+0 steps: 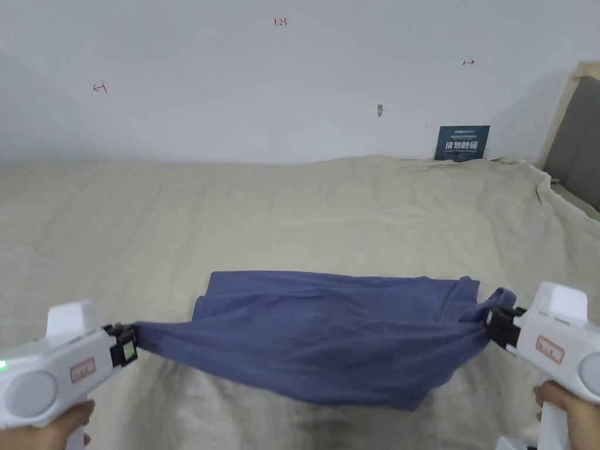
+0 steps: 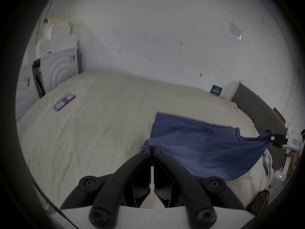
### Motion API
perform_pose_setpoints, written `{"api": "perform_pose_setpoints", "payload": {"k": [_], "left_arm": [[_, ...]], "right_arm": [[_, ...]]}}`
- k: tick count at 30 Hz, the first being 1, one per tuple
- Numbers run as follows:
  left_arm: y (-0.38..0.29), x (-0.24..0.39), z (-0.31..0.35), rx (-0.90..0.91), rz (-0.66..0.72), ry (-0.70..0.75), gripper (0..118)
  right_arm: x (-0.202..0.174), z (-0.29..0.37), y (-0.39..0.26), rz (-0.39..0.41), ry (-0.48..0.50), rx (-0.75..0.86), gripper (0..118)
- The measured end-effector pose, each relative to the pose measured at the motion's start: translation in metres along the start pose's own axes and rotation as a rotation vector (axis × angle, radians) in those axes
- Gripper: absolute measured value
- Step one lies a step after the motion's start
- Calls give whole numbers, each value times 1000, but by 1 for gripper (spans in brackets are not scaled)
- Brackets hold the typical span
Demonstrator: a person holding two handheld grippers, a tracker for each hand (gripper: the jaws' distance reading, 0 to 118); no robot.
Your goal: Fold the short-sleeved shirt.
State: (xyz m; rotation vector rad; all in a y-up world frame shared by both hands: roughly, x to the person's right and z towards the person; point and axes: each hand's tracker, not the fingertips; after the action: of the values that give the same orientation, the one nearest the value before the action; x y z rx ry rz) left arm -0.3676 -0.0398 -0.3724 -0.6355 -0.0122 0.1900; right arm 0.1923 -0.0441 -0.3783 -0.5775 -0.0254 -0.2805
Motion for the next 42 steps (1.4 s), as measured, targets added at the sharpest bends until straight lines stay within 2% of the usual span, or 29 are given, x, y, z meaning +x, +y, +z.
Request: {"api": "perform_pose_setpoints", "payload": {"k": [6,9,14,22,27,30,34,39,40,41,42], "left_arm": [[-71,-22,7,-97,53,26,0],[-92,-25,12,-127,36,50,0],[-118,-22,24,-158,-6,90,0],[-141,-24,60,-194,-35,92,0],[-149,-16,73,-222,-96,90,0],[-154,-7,60,-248,-119,102,0],[-165,1,34,-322,-103,125,0],[-175,7,23,-387,-89,148,0],[-173,8,21,-434,-69,145,8],[-170,9,20,-457,-50,155,26],[-168,10,20,-464,-35,125,48]], "right_arm": [[10,30,-70,2,-35,-77,6],[15,40,-95,12,-55,-116,6],[11,52,-126,164,-123,-175,6],[4,86,-152,282,-121,-262,6],[0,97,-163,304,-109,-321,6],[-3,87,-170,318,-127,-347,6],[4,68,-180,251,-138,-411,6],[0,69,-183,212,-140,-430,7],[0,71,-180,214,-137,-424,10],[2,71,-177,215,-135,-426,21],[2,71,-174,211,-129,-438,38]]}}
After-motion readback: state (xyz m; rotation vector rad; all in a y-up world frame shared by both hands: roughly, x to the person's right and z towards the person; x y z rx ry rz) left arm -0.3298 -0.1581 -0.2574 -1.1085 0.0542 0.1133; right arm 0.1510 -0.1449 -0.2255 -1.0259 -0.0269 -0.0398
